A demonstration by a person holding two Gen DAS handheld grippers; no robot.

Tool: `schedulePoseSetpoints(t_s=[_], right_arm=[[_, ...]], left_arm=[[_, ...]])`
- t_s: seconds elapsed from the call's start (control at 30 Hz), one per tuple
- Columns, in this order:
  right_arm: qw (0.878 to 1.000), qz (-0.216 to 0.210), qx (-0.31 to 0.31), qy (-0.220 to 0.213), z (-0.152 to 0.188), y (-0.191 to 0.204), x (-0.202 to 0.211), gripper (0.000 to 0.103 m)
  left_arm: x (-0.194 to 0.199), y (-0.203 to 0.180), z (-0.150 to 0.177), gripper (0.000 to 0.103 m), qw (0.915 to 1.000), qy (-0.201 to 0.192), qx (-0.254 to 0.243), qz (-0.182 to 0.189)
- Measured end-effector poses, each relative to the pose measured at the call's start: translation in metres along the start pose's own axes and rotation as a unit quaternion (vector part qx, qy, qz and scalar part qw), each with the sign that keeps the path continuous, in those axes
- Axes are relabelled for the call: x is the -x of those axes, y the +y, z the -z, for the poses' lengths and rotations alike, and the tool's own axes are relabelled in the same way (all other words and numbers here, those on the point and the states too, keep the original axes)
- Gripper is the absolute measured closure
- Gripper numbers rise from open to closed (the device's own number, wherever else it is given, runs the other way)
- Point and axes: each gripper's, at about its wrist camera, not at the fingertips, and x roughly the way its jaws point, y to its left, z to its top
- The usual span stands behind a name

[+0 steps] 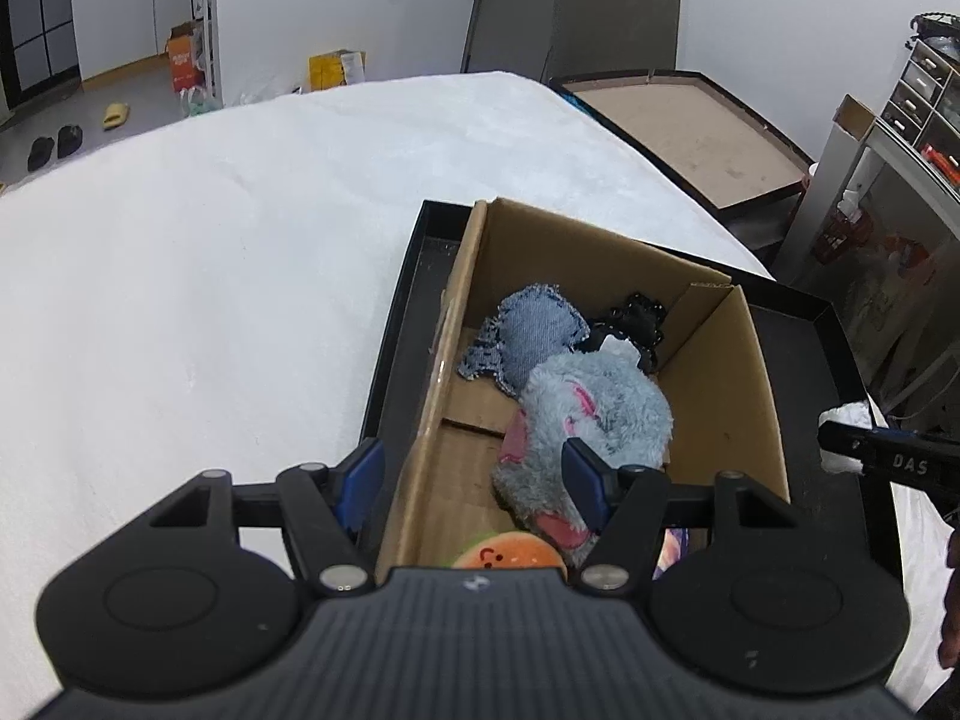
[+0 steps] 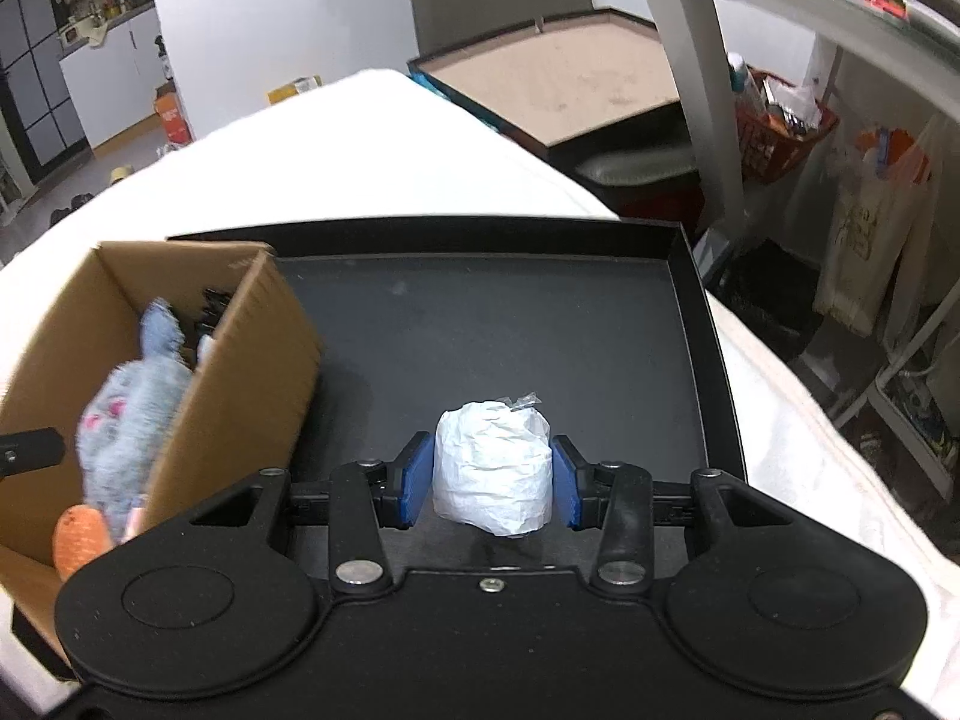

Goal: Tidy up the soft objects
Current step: 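Carry the white bundle into the box and open the right tool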

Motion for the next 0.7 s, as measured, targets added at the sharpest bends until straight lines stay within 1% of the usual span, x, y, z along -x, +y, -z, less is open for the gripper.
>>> schedulePoseSetpoints(t_s=[0.13,0.3,0.5,0.57,0.6,0.7], right_arm=[[1.000,-0.003,0.011,-0.012,-0.006,0.009,0.012,0.062],[0.999,-0.002,0.023,-0.023,-0.011,0.022,0.023,0.062],[0.999,-0.006,0.034,-0.035,-0.019,0.036,0.036,0.062],[0.998,-0.007,0.038,-0.040,-0.023,0.041,0.040,0.062],[0.998,-0.009,0.041,-0.042,-0.025,0.044,0.042,0.062],[0.998,-0.013,0.049,-0.047,-0.030,0.055,0.048,0.062]], left_arm=[[0.002,0.001,0.001,0.040,1.0000,-0.002,-0.002,0.003],[0.004,0.006,0.001,0.040,0.9998,0.000,0.007,0.017],[0.008,0.008,0.001,0.047,0.9997,-0.004,0.006,0.024],[0.008,0.008,0.000,0.051,0.9996,-0.002,0.006,0.029],[0.008,0.009,0.000,0.052,0.9995,0.000,0.007,0.031],[0.006,0.011,0.000,0.058,0.9996,0.003,0.007,0.028]])
